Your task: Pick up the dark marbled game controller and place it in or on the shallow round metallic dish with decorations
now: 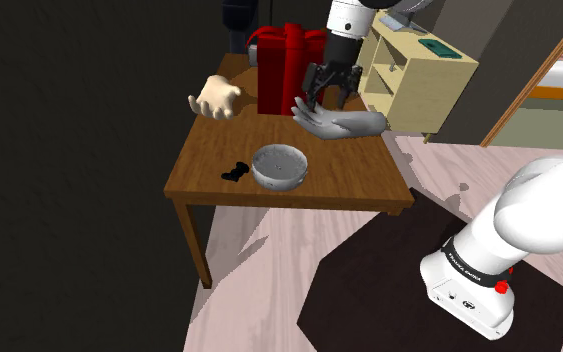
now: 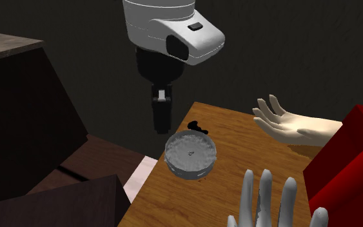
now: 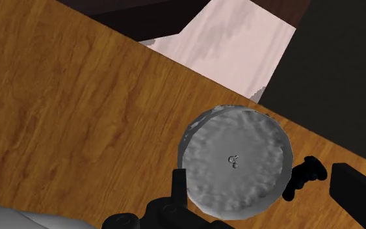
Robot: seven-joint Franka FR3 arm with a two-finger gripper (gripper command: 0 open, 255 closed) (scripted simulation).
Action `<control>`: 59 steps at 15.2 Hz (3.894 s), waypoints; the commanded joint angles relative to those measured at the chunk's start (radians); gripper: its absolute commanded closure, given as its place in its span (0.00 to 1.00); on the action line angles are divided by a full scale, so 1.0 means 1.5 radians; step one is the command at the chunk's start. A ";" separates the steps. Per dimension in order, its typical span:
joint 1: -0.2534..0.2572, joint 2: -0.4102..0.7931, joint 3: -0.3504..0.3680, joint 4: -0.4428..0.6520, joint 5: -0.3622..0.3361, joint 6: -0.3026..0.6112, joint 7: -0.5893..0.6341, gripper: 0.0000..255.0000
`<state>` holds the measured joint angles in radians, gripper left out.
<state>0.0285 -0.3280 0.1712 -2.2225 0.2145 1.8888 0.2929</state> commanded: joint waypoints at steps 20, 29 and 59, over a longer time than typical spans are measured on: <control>0.060 0.553 0.047 0.407 0.019 0.100 0.279 0.00; 0.080 0.637 0.045 0.456 0.021 0.134 0.303 0.00; 0.293 0.516 -0.129 0.279 -0.050 0.279 0.963 0.00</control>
<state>0.4219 0.4558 0.0170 -1.7811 0.1289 2.2798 1.3830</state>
